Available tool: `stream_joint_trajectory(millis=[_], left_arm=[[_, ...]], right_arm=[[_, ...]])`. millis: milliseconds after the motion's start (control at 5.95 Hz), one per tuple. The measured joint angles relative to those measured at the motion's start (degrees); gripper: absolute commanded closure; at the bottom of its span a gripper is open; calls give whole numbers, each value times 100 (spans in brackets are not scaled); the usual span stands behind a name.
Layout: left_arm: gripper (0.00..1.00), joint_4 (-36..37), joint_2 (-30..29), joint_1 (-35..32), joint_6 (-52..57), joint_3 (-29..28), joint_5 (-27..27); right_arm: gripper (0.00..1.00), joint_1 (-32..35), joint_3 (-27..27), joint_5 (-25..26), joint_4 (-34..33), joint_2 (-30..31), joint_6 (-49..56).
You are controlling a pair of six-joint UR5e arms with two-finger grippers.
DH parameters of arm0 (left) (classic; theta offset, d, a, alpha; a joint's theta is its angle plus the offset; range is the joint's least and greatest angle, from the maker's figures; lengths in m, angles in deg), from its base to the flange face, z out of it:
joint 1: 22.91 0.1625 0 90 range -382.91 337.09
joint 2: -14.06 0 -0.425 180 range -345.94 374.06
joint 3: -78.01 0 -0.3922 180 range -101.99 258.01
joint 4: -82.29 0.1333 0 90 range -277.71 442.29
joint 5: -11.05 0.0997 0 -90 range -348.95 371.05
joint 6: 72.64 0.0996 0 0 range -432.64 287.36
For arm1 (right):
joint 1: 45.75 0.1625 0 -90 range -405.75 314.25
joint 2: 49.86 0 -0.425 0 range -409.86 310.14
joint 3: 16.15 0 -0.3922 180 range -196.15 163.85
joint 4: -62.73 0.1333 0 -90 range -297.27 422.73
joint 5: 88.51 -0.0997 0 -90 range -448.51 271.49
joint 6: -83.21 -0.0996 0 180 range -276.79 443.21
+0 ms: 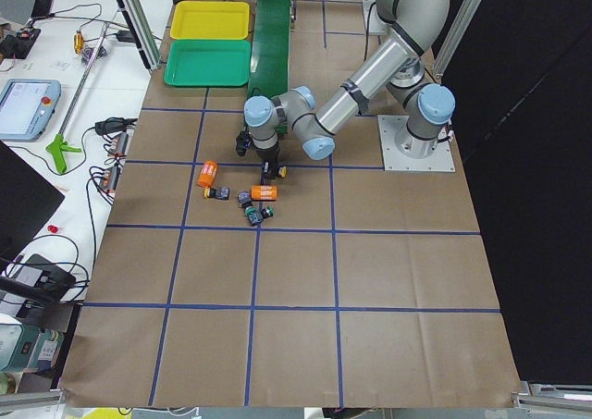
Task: Sort buttons by color to trays
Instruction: 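Grasp the yellow-capped button with the left gripper, carry it to belt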
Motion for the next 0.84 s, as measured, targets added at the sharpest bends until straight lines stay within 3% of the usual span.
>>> stream_joint_trajectory(millis=[504, 840], left_arm=[[100, -351, 472, -213, 466, -183, -22], [100, -1159, 917, -756, 1714, -489, -45]], right_arm=[[0, 5, -11, 0, 14, 87, 93], [0, 13, -13, 0, 16, 98, 203]])
